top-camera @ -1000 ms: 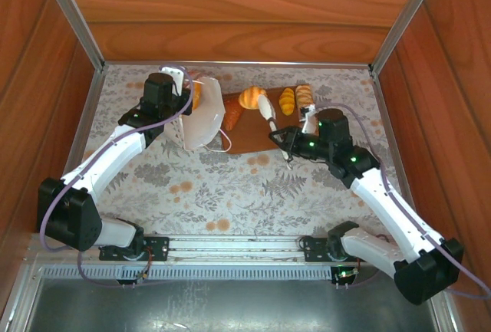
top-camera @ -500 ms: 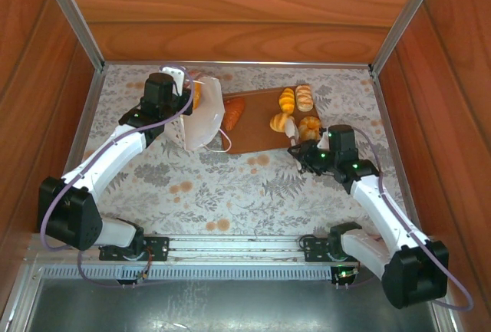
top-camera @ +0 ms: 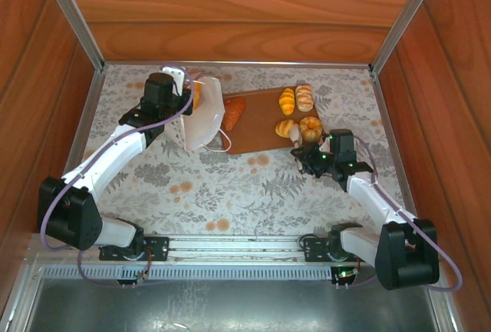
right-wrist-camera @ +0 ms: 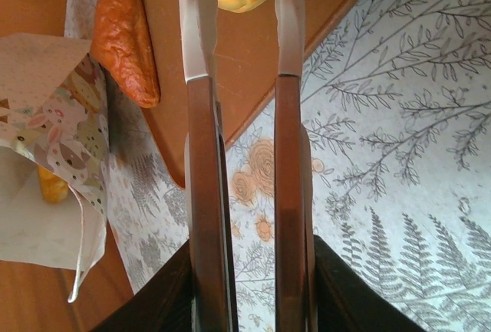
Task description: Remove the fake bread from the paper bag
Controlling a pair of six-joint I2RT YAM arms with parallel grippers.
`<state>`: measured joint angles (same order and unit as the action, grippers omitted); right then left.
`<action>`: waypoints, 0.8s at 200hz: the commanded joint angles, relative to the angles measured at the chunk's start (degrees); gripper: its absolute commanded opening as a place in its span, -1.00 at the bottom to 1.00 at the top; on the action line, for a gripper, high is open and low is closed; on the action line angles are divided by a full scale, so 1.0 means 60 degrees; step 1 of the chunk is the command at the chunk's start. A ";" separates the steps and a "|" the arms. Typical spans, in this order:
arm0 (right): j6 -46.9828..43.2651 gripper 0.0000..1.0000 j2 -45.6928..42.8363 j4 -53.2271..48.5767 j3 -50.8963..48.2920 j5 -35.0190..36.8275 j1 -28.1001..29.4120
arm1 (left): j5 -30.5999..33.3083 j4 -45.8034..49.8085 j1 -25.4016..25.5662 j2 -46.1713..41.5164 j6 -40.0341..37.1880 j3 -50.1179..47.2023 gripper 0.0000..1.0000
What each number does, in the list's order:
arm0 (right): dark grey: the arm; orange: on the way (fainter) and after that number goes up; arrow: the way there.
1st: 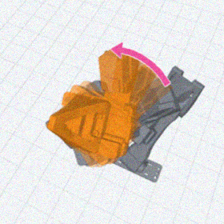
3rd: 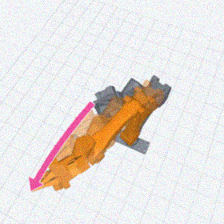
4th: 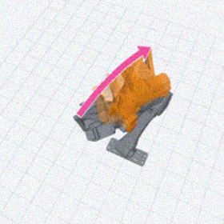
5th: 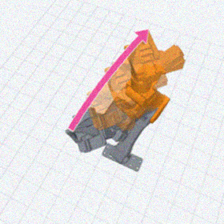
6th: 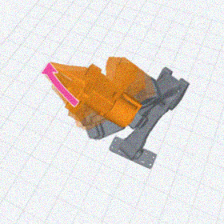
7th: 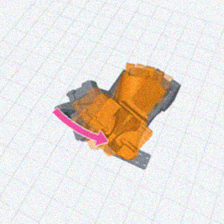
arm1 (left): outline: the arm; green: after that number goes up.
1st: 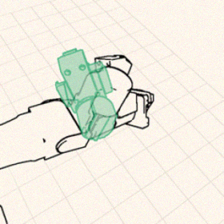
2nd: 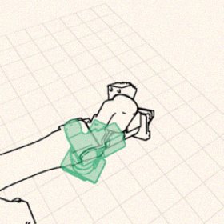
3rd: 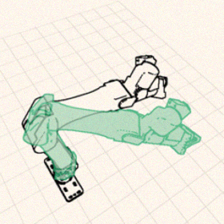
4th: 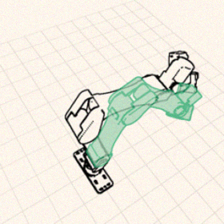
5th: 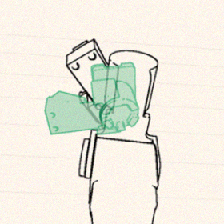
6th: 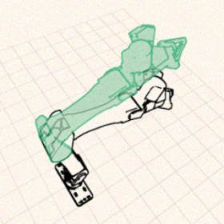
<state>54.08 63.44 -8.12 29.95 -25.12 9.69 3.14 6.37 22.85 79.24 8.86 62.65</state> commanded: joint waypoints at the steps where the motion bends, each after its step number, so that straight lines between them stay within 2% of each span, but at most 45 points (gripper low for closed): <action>1: 0.0119 -0.30 0.0160 0.0859 -0.0014 -0.0214 -0.0150 | -0.0138 -0.0114 0.0012 0.0149 0.0119 0.0090 -1.00; 62: 0.0390 -0.24 0.1226 0.1798 0.0075 -0.0513 -0.0240 | -0.0175 -0.0069 0.0016 0.0137 0.0091 0.0147 -1.00; 94: 0.0354 -0.19 0.1620 0.1703 0.0291 -0.0956 -0.0265 | -0.0171 -0.0053 0.0006 0.0152 0.0065 0.0190 -1.00; 160: 0.0186 -0.13 0.0875 0.0638 0.0456 -0.1033 -0.0262 | -0.0219 -0.0069 0.0010 0.0194 0.0046 0.0271 -1.00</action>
<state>55.99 71.68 -1.34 30.94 -29.32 8.80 2.70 6.31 22.85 79.50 8.84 62.67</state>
